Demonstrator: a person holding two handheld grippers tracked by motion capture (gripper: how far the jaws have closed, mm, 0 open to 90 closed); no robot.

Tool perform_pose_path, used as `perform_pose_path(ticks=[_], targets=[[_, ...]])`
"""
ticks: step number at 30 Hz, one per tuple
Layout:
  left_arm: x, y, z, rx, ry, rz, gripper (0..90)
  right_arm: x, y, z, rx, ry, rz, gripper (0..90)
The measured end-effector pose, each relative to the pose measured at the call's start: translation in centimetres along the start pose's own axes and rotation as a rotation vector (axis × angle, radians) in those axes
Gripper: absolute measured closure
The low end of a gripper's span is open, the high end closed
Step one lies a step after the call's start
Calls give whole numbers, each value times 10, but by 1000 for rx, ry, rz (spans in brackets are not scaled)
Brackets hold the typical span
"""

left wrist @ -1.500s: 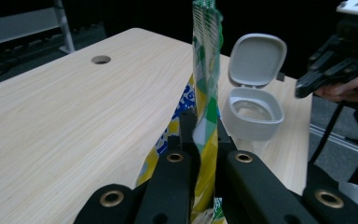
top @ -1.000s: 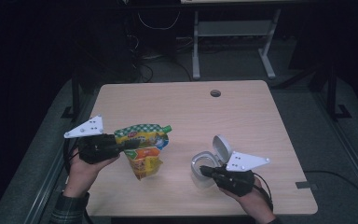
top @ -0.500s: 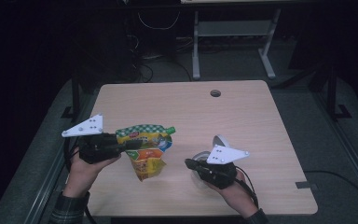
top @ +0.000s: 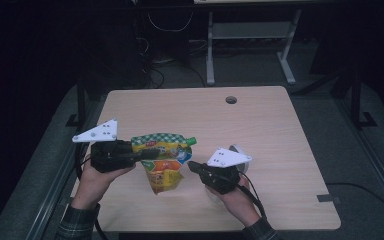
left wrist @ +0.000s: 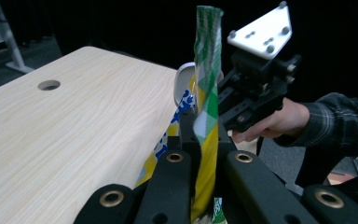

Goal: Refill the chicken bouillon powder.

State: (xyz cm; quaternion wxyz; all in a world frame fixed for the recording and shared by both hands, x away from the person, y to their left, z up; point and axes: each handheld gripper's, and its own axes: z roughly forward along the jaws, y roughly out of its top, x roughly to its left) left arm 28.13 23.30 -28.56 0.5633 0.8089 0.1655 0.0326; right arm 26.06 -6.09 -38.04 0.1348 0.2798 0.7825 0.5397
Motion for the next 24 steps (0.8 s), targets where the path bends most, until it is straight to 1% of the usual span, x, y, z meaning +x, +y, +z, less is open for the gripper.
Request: perform_pose_path(ticks=[2, 3, 5, 7, 10, 11, 15, 17, 19, 21, 23, 24], targets=[[1, 2, 0, -2, -10, 6, 900, 1, 0, 4, 6, -8, -3, 897], [1, 4, 0, -3, -19, 15, 900, 1, 1, 5, 7, -14, -4, 898], [2, 6, 0, -3, -25, 20, 900, 2, 1, 9, 2, -24, 4, 897], [3, 8, 0, 1, -29, 17, 900, 3, 2, 13, -2, -42, 21, 898], [6, 10, 1, -11, -49, 12, 900, 5, 4, 17, -12, -49, 30, 898], [6, 10, 1, -13, -53, 11, 900, 7, 4, 18, -10, -43, 41, 897], [5, 14, 3, -5, -58, 16, 900, 13, 4, 22, -22, -42, 30, 898], [5, 15, 4, 1, -56, 16, 900, 16, 3, 24, -21, -52, 19, 898], [5, 16, 5, 2, -53, 13, 900, 18, 1, 25, -28, -56, 20, 898], [5, 17, 6, 4, -52, 13, 900, 21, -1, 26, -41, -71, 10, 897], [6, 18, 7, 1, -53, 8, 900, 24, -3, 28, -54, -87, 15, 898], [6, 19, 8, 7, -54, 12, 900, 25, -4, 29, -61, -93, 9, 898]])
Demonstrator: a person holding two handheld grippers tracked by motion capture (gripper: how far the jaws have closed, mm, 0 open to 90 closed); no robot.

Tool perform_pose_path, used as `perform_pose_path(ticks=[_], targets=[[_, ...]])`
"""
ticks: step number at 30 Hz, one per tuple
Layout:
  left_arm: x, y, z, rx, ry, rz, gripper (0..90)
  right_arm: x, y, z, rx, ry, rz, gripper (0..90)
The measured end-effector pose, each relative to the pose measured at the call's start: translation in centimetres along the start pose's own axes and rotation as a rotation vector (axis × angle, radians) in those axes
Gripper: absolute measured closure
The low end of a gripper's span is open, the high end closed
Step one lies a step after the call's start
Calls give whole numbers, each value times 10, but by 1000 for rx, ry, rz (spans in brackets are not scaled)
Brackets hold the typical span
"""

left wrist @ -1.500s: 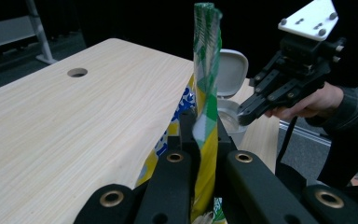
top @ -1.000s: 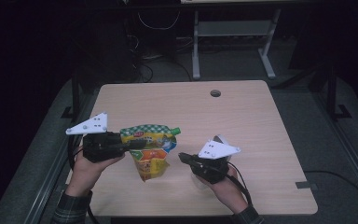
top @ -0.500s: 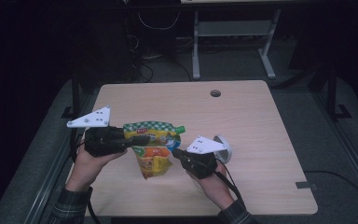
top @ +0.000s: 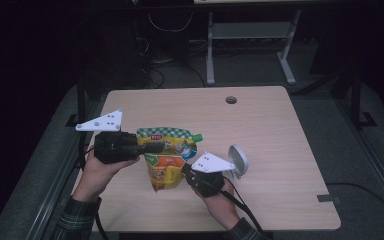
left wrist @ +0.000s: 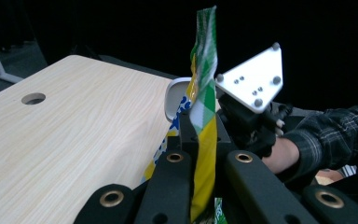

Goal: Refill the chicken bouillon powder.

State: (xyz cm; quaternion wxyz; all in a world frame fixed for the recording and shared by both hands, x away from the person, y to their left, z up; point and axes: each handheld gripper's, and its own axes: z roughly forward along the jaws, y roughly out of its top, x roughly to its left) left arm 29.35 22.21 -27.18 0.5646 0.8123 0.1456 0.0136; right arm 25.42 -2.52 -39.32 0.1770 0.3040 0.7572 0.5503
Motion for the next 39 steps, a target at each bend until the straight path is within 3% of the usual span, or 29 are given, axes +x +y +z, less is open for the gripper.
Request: perform_pose_path(ticks=[4, 11, 18, 39], targets=[[0, 2, 2, 13, -3, 1, 900, 5, -3, 3, -1, -17, -10, 898], [3, 3, 9, 17, -11, -18, 900, 7, -7, 8, -4, 1, -34, 897], [-1, 9, 23, 48, -20, -11, 900, 6, -12, 7, 1, 18, -21, 898], [-9, 28, 52, 111, -15, -26, 900, 15, -16, 8, -27, 22, -60, 898]])
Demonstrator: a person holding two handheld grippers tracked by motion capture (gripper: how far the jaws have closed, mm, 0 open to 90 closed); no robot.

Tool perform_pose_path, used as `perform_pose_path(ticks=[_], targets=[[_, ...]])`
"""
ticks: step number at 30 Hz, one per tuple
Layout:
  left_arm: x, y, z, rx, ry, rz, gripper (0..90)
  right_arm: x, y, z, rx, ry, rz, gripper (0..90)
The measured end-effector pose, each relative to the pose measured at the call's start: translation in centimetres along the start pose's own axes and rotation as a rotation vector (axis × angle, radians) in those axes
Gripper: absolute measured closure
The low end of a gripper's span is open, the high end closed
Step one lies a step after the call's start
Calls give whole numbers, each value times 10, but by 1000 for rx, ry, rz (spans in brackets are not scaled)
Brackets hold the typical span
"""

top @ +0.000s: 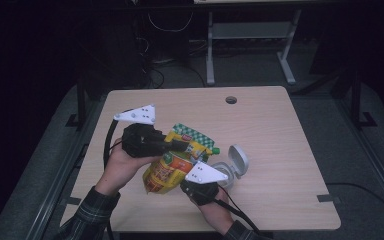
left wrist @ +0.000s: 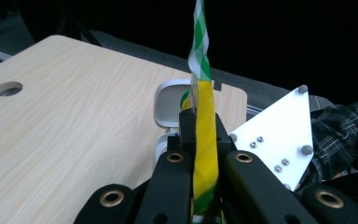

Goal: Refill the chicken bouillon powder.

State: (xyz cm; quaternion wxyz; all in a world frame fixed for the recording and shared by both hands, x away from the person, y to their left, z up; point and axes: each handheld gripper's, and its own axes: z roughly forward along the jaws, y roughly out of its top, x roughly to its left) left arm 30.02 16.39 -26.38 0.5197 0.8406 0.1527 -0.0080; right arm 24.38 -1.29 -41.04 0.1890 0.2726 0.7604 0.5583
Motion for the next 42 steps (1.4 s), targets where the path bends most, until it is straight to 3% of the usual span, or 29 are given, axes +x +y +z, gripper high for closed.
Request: perform_pose_path(ticks=[7, 16, 22, 28, 42], targets=[[-6, -2, -11, -31, -18, -11, 900, 0, 2, -2, -30, -26, -14, 897], [-9, -8, -18, -42, -20, -26, 900, 2, 3, -2, -36, -51, 16, 898], [-7, -6, -10, -23, -13, -21, 900, 4, -1, 3, -41, -16, 0, 898], [-2, -1, -3, -4, 5, -18, 900, 4, -3, 4, -46, 12, 16, 899], [8, 6, 21, 75, 2, -36, 900, 13, -9, 7, -75, 43, 4, 898]])
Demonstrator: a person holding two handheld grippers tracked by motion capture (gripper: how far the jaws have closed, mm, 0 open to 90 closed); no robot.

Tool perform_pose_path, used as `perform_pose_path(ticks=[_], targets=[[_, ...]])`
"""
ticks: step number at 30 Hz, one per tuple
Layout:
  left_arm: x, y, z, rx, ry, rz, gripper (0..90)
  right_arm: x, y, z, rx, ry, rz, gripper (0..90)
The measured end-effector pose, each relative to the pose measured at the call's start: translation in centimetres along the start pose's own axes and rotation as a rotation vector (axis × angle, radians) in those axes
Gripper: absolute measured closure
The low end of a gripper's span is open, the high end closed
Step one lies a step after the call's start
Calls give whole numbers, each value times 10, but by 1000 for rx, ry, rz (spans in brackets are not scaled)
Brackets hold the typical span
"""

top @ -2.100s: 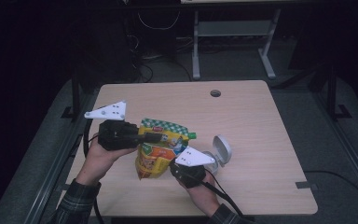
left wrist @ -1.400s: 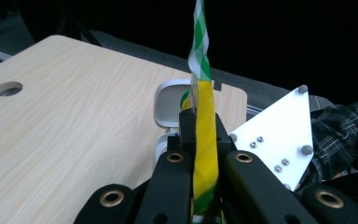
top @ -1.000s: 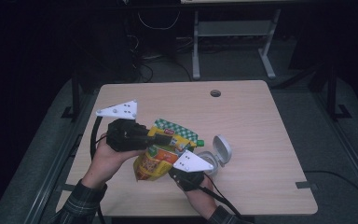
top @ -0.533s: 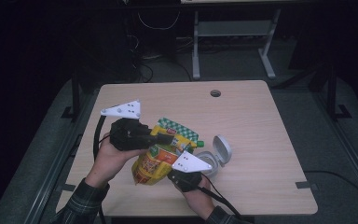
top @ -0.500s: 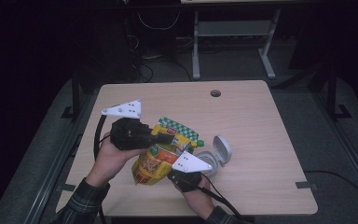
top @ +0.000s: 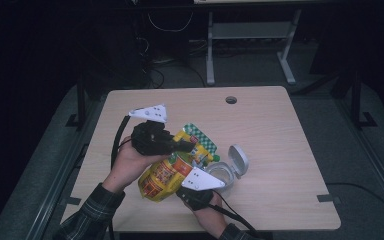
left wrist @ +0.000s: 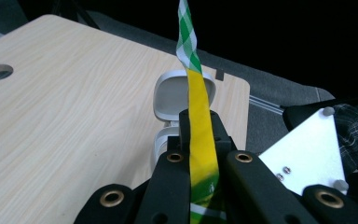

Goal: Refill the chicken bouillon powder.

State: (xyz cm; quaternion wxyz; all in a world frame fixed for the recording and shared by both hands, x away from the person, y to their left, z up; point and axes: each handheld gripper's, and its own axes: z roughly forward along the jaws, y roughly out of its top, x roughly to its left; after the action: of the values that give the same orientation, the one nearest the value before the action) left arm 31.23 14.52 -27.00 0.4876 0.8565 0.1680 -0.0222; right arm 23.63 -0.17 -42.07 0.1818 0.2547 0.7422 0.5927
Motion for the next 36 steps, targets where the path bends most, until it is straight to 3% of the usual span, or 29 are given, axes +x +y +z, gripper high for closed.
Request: perform_pose_path(ticks=[19, 36], targets=[[8, 2, 24, 64, -5, -35, 900, -3, -8, -2, -7, 33, 44, 898], [20, 4, 37, 145, -81, -24, 897, 2, -12, 0, -13, 22, 63, 899]])
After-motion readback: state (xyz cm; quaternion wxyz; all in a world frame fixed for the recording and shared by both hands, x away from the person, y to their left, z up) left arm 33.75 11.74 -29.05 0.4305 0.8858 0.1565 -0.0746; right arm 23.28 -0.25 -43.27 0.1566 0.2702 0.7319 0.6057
